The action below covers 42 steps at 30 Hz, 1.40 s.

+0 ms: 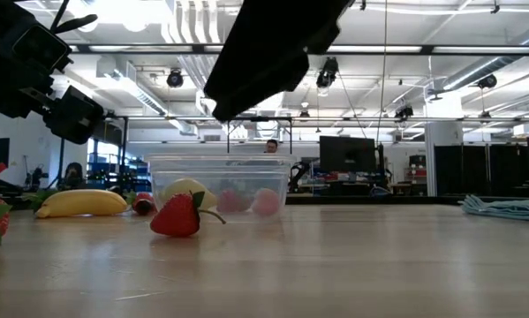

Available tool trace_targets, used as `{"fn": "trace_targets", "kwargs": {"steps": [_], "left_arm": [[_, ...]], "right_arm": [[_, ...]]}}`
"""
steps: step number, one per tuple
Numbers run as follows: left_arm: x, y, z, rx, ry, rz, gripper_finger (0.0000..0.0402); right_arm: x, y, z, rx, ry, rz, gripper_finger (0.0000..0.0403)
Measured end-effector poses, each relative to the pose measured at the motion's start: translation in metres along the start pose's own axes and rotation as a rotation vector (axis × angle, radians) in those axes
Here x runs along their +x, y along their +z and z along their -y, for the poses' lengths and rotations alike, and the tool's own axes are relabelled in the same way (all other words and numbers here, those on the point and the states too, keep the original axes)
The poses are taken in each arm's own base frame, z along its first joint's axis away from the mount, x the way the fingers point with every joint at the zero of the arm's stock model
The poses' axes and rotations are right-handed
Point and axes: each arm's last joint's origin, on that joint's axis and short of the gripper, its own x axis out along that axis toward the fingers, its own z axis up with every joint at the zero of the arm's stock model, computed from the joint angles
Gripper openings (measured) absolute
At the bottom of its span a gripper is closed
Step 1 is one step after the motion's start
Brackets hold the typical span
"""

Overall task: Pick and placing Produce into tupperware
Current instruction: Put the peach into the transparent bin

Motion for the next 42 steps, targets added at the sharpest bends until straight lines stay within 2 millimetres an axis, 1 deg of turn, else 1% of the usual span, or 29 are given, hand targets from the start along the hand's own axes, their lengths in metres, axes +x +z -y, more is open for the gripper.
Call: {"fn": "trace_targets", "kwargs": {"steps": [6, 9, 13, 17, 20, 28, 35, 40, 42], "left_arm": [[0.0, 0.0, 0.0, 0.0, 0.0, 0.001, 0.0249], [0.0, 0.0, 0.0, 0.0, 0.0, 0.0, 0.0249], [0.0, 0.0, 0.0, 0.0, 0.0, 0.0, 0.0249], [0.0, 0.0, 0.0, 0.0, 0.0, 0.001, 0.0249], [0.0, 0.0, 0.0, 0.0, 0.0, 0.0, 0.0249], [0.0, 0.0, 0.0, 0.0, 0.0, 0.0, 0.0249], [0.0, 0.0, 0.0, 0.0, 0.0, 0.0, 0.0249], [0.0, 0.0, 0.0, 0.0, 0.0, 0.0, 0.0249], [0.0, 0.0, 0.0, 0.0, 0.0, 0.0, 0.0249]], "right_arm": [[0.02, -0.001, -0.002, 0.003, 0.012, 0.019, 0.0237], [0.027, 0.003, -0.003, 0.017, 0.021, 0.053, 0.0237], [0.03, 0.012, 0.005, 0.017, 0.011, 0.075, 0.0236], [0.032, 0.014, 0.017, 0.006, -0.01, 0.073, 0.0238], [0.033, 0.013, 0.022, 0.006, -0.017, 0.066, 0.0236], [0.035, 0.009, 0.022, -0.083, -0.021, 0.051, 0.0242], [0.037, 0.006, 0.024, -0.057, -0.031, 0.042, 0.024], [0.044, 0.002, 0.025, -0.003, -0.035, 0.016, 0.0242], [0.043, 0.003, 0.024, 0.018, -0.032, 0.02, 0.024]]}}
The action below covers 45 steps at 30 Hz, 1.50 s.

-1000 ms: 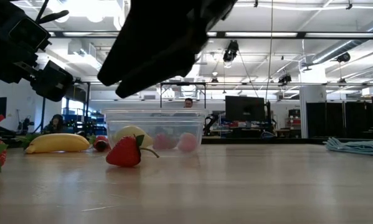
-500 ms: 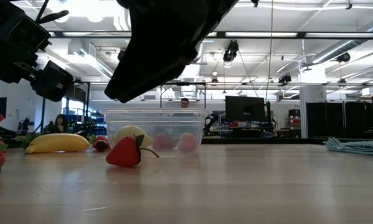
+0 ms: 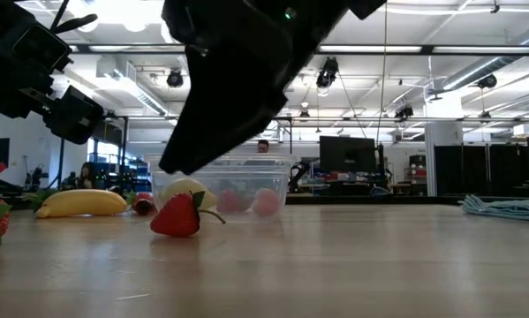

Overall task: Pick and placing Produce into tupperware
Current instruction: Put the peach into the transparent bin

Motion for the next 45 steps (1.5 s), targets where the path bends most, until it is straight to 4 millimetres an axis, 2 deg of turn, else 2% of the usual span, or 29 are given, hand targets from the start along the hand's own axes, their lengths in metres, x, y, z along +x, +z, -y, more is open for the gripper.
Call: {"fn": "trace_targets", "kwargs": {"steps": [3, 9, 12, 23, 31, 35, 38, 42, 45], "left_arm": [[0.0, 0.0, 0.0, 0.0, 0.0, 0.0, 0.0249], [0.0, 0.0, 0.0, 0.0, 0.0, 0.0, 0.0249], [0.0, 0.0, 0.0, 0.0, 0.0, 0.0, 0.0249], [0.0, 0.0, 0.0, 0.0, 0.0, 0.0, 0.0249], [0.0, 0.0, 0.0, 0.0, 0.0, 0.0, 0.0249], [0.0, 0.0, 0.0, 0.0, 0.0, 0.0, 0.0249], [0.0, 0.0, 0.0, -0.001, 0.0, 0.002, 0.0249], [0.0, 0.003, 0.001, -0.062, -0.009, 0.032, 0.0249], [0.0, 0.007, 0.002, -0.144, -0.021, 0.066, 0.0249]], "right_arm": [[-0.006, 0.007, -0.005, 0.017, 0.008, 0.028, 0.0238], [-0.008, 0.006, -0.014, 0.029, 0.018, 0.007, 0.024], [-0.018, 0.015, -0.019, 0.081, 0.014, -0.002, 0.0238], [-0.083, 0.072, -0.016, 0.225, -0.099, 0.017, 0.0233], [-0.114, 0.08, -0.017, 0.251, -0.126, -0.053, 0.0233], [-0.129, 0.094, -0.005, 0.404, -0.119, 0.007, 0.0233], [-0.148, 0.103, 0.001, 0.486, -0.076, 0.043, 0.0233], [-0.18, 0.11, -0.005, 0.44, 0.055, 0.065, 0.0233], [-0.203, 0.11, -0.007, 0.447, 0.088, 0.099, 0.0233]]}}
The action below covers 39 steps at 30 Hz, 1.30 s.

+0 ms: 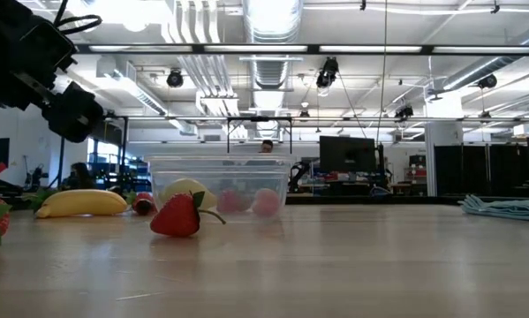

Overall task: Pick and placing Produce into tupperware
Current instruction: Put the peach into the transparent bin

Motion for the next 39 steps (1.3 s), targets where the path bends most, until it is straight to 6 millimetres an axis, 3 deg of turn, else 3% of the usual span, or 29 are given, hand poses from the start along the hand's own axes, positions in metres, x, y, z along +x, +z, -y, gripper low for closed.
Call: {"fn": "trace_targets", "kwargs": {"steps": [2, 4, 9, 12, 15, 19, 23, 30, 34, 39], "left_arm": [[0.0, 0.002, 0.001, 0.0, -0.009, 0.021, 0.0249], [0.0, 0.004, 0.002, 0.001, -0.018, 0.043, 0.0249], [-0.001, 0.009, 0.004, -0.108, -0.042, 0.086, 0.0249], [0.0, 0.01, 0.004, -0.156, -0.045, 0.086, 0.0249], [-0.001, 0.01, 0.004, -0.156, -0.046, 0.092, 0.0249], [0.0, 0.01, 0.004, -0.158, -0.044, 0.091, 0.0249], [-0.001, 0.011, 0.005, -0.163, -0.05, 0.093, 0.0249], [-0.002, 0.011, 0.006, -0.18, -0.081, 0.087, 0.0249], [-0.003, 0.012, 0.006, -0.175, -0.087, 0.098, 0.0249], [-0.002, 0.011, 0.006, -0.176, -0.083, 0.098, 0.0249]], "right_arm": [[-0.008, -0.001, 0.0, 0.021, 0.005, 0.026, 0.0233], [-0.004, -0.004, -0.002, 0.045, 0.005, 0.091, 0.0233], [0.04, -0.012, -0.013, 0.071, 0.263, 0.232, 0.0233], [0.063, -0.015, -0.002, 0.126, 0.454, 0.259, 0.0233], [0.069, -0.018, 0.017, 0.195, 0.513, 0.261, 0.0233], [0.038, -0.02, 0.042, 0.267, 0.486, 0.296, 0.0233], [-0.013, -0.027, 0.067, 0.299, 0.398, 0.412, 0.0233], [-0.102, -0.062, 0.096, 0.3, 0.238, 0.677, 0.0233], [-0.117, -0.085, 0.107, 0.328, 0.208, 0.704, 0.0233], [-0.11, -0.112, 0.124, 0.326, 0.185, 0.663, 0.0233]]}}
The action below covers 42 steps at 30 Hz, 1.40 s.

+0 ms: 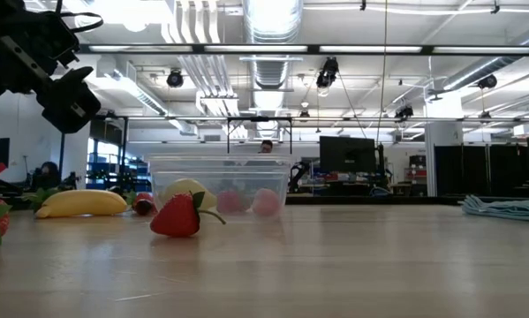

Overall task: Pick and placing Produce into tupperware
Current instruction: Put the peach into the transparent bin

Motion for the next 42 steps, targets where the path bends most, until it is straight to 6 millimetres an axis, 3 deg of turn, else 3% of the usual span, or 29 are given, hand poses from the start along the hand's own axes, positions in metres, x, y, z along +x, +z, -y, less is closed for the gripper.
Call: {"fn": "trace_targets", "kwargs": {"steps": [10, 19, 29, 36, 42], "left_arm": [[0.0, 0.0, 0.0, 0.0, 0.003, -0.002, 0.0249], [0.002, -0.003, -0.003, 0.1, 0.023, -0.028, 0.0249], [0.003, -0.004, -0.004, 0.093, 0.032, -0.042, 0.0249], [0.003, -0.004, -0.004, 0.093, 0.032, -0.043, 0.0249], [0.003, -0.004, -0.004, 0.094, 0.029, -0.039, 0.0249]], "right_arm": [[-0.021, -0.043, 0.058, -0.072, -0.076, -0.032, 0.0233], [-0.052, -0.058, 0.088, -0.382, 0.207, 0.048, 0.0233], [-0.091, -0.081, 0.135, -0.479, 0.313, 0.109, 0.0233], [-0.112, -0.093, 0.155, -0.478, 0.436, 0.053, 0.0233], [-0.11, -0.096, 0.161, -0.509, 0.292, -0.057, 0.0233]]}}
